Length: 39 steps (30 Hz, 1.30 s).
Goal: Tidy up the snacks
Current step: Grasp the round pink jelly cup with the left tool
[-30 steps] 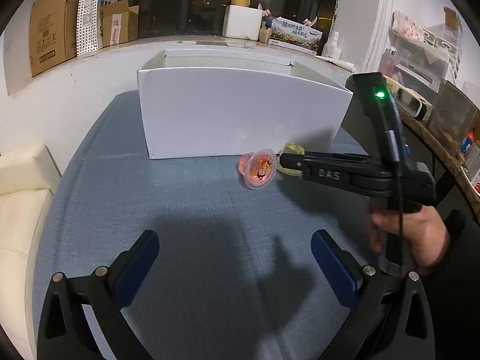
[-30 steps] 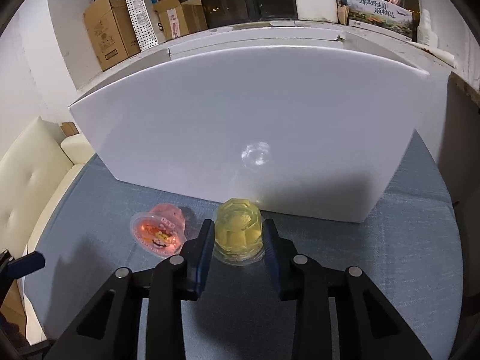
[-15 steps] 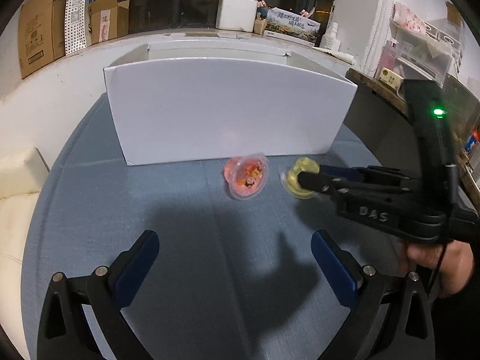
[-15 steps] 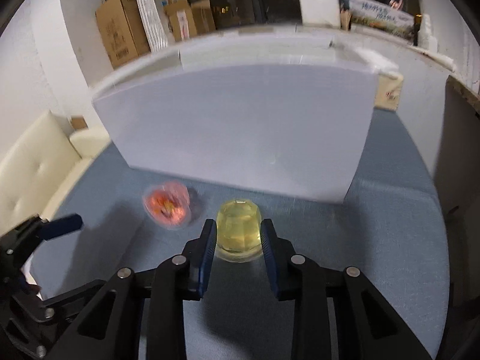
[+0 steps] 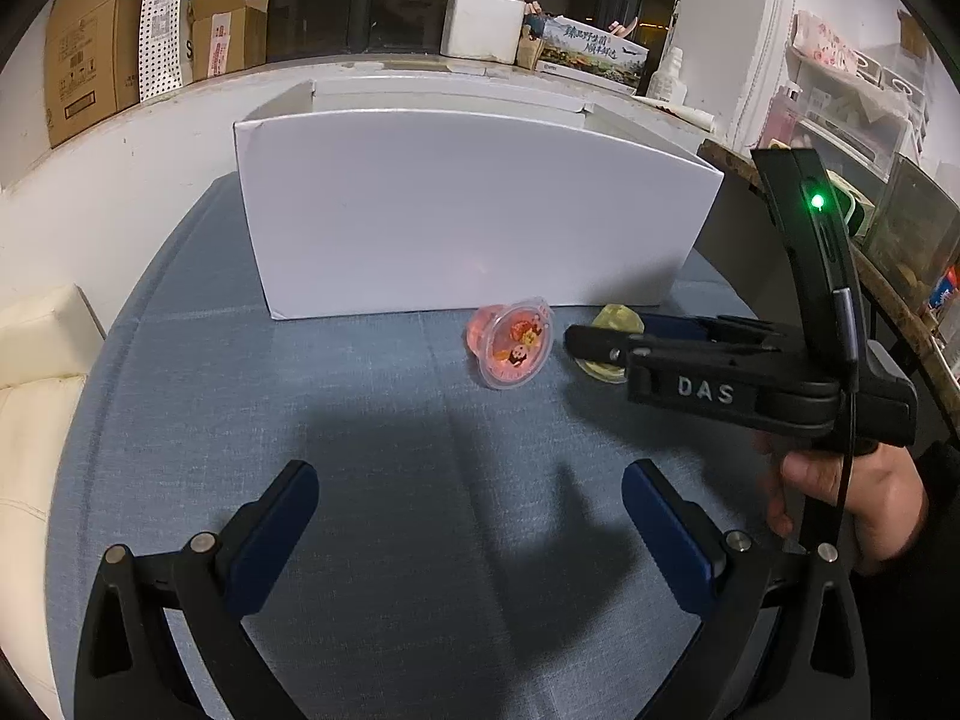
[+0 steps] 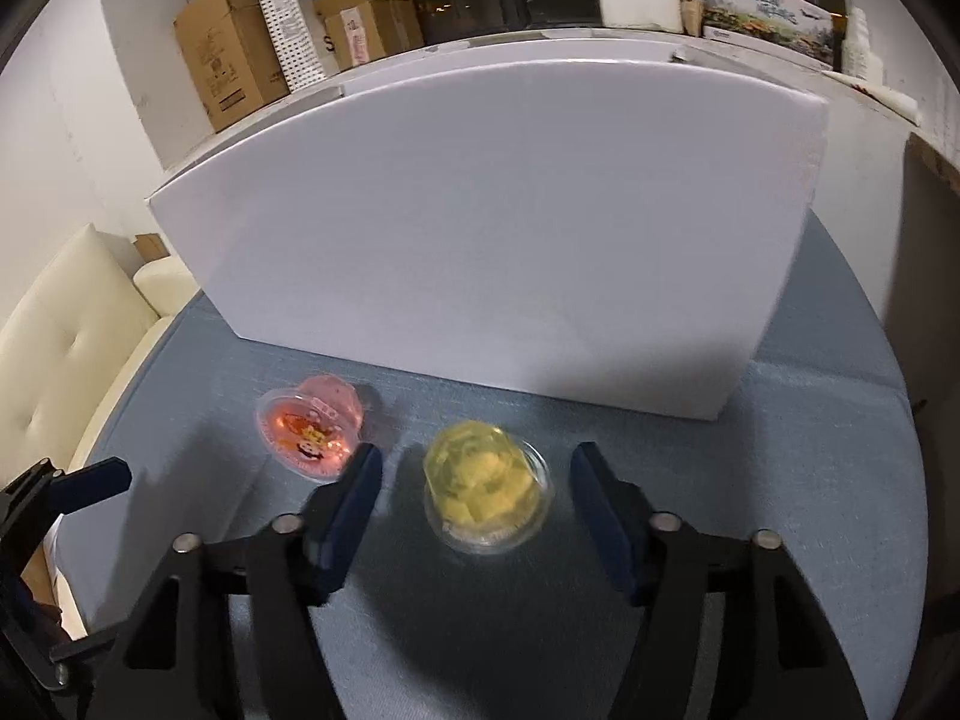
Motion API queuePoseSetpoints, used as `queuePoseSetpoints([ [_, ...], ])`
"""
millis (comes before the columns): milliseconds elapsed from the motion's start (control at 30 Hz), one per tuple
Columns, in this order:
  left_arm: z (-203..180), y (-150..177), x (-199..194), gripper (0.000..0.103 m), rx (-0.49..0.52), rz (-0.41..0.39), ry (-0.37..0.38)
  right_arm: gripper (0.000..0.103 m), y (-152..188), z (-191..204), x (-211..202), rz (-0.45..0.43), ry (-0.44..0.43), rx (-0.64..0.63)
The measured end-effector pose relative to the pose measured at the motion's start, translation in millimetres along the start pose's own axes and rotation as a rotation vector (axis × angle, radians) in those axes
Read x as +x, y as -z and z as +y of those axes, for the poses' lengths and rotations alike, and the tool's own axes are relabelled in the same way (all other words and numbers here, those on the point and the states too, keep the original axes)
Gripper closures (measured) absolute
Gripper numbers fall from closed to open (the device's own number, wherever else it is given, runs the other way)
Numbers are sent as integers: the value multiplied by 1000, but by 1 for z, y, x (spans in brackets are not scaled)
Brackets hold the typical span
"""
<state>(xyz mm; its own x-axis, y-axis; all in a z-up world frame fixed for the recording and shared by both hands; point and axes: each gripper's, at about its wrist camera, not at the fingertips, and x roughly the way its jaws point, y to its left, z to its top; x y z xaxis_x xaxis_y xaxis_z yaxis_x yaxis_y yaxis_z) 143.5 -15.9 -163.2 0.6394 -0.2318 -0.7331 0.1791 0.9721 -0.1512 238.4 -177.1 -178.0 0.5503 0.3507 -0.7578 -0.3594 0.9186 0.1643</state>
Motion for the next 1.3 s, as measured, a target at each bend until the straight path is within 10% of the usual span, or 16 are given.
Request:
queuePoseSetpoints([
  [733,-20,-52,71,0,-2,35,-98,66,47,-20,-105,-137,-63,76],
  [933,-25,-58,87,51,7,65,-94,66,54,-28,-113,-145,-56,91],
  [1300,-24,-54,20,53,19,-63,42,66,52,-27,-109,-158,-85,106],
])
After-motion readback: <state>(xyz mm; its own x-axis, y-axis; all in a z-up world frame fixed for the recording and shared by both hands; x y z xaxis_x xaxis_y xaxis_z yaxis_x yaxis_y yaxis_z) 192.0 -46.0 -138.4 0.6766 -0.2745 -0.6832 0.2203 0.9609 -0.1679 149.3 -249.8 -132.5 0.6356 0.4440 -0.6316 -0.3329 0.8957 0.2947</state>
